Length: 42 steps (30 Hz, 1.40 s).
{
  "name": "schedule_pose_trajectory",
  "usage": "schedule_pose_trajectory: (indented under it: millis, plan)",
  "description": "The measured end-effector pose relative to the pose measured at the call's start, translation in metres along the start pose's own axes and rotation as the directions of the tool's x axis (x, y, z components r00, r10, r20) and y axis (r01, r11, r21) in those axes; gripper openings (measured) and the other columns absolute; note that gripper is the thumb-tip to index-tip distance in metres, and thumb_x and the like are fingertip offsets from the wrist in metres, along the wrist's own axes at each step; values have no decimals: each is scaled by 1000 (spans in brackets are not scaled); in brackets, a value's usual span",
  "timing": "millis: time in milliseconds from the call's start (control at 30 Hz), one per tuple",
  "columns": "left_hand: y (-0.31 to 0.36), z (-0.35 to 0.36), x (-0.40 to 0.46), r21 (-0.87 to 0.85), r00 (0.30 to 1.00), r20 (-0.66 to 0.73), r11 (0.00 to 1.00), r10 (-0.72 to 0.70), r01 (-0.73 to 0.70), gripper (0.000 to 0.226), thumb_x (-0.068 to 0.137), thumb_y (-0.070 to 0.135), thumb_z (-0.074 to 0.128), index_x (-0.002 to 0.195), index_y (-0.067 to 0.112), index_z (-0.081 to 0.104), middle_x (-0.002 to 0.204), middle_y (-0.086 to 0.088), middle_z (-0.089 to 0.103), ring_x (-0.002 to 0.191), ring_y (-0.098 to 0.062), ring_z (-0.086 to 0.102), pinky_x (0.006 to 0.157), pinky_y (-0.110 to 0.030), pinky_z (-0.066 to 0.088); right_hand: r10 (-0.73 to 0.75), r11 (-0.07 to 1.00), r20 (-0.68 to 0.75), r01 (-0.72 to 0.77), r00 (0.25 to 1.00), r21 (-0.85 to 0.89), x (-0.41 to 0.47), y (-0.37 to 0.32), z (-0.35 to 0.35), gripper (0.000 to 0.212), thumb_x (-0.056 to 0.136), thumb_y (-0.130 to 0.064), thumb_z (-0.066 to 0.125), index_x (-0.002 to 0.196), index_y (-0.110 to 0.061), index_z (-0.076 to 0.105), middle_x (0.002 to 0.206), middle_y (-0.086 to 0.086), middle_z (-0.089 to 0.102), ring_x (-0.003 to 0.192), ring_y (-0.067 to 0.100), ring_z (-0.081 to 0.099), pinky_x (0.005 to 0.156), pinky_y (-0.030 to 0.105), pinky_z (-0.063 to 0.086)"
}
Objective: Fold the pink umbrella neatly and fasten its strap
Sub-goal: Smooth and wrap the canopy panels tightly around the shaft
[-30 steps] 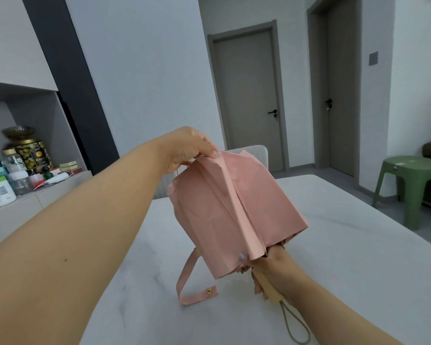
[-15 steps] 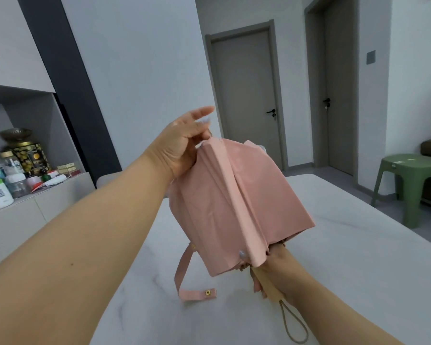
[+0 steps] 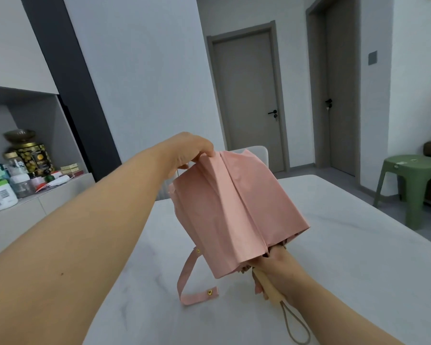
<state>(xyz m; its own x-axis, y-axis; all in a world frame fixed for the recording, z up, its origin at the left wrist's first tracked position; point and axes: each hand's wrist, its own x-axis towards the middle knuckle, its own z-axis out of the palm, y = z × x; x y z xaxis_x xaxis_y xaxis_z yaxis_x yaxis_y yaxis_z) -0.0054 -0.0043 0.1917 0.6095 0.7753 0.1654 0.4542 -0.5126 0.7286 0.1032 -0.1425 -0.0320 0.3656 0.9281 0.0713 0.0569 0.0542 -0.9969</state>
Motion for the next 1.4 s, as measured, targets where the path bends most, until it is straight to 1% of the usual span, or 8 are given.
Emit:
schedule_pose_trajectory:
  millis: [267, 433, 667, 767, 867, 1100, 1267, 1400]
  plan:
    - [-2, 4, -2, -489, 999, 48, 872, -12, 33, 32, 79, 4, 57, 53, 16, 44, 58, 1, 43, 60, -14, 39, 61, -27, 32, -2, 996, -4, 2, 1000, -84, 4, 3, -1, 28, 77, -27, 65, 85, 0, 64, 60, 24, 63, 48, 31, 58, 47, 34, 49]
    - [2, -1, -16, -389, 984, 175, 921, 38, 33, 19, 56, 9, 50, 55, 17, 33, 55, 2, 38, 58, -15, 38, 58, -27, 30, 23, 998, 5, -23, 1000, -61, 2, 0, -2, 14, 68, -17, 54, 74, -6, 60, 44, 1, 57, 44, 27, 56, 45, 33, 47]
    - [-7, -15, -12, -421, 975, 174, 905, 138, -53, 17, 52, 26, 60, 47, 20, 45, 65, 0, 41, 64, -17, 39, 71, -35, 29, -6, 1000, -4, 6, 1000, -19, 3, 1, -1, 19, 72, -20, 65, 80, -3, 63, 49, 8, 60, 42, 25, 55, 46, 34, 47]
    - [-9, -18, -11, -306, 980, 136, 947, 146, -99, 15, 57, 27, 63, 71, 20, 65, 73, 2, 58, 75, -16, 51, 84, -39, 31, -32, 999, -4, 32, 999, -18, 3, 4, -1, 31, 74, -30, 72, 96, -13, 59, 66, 30, 60, 47, 29, 55, 47, 34, 47]
    - [-8, -16, -9, -239, 975, 149, 963, 163, -125, 35, 64, 19, 59, 99, 18, 66, 79, 3, 59, 83, -13, 53, 86, -33, 35, -18, 999, -14, 18, 1000, -26, 4, 4, -1, 33, 72, -30, 70, 96, -11, 58, 62, 25, 56, 46, 29, 55, 44, 33, 48]
    - [-14, -20, -7, -503, 972, 134, 859, 192, -100, 32, 71, 7, 53, 101, 11, 63, 63, 1, 53, 62, -11, 51, 69, -29, 35, 7, 999, -15, -7, 1000, -35, 3, 2, -1, 36, 64, -25, 61, 85, 5, 61, 55, 20, 52, 44, 29, 55, 41, 30, 47]
    - [-14, -20, -1, -160, 993, -43, 980, 114, -120, 21, 86, 9, 51, 87, 17, 71, 82, 2, 61, 76, -13, 48, 78, -30, 39, -23, 1000, -3, 23, 1000, -10, 5, 6, -3, 13, 85, -14, 69, 89, -6, 60, 47, 0, 60, 44, 26, 55, 44, 32, 47]
    - [-16, -17, -1, -55, 991, 20, 989, 136, -134, 23, 89, 10, 51, 80, 18, 71, 103, 2, 67, 99, -15, 55, 90, -33, 40, -36, 999, 4, 36, 999, 20, 2, 3, -1, 35, 72, -28, 70, 95, -5, 58, 48, 4, 61, 42, 25, 54, 43, 31, 46]
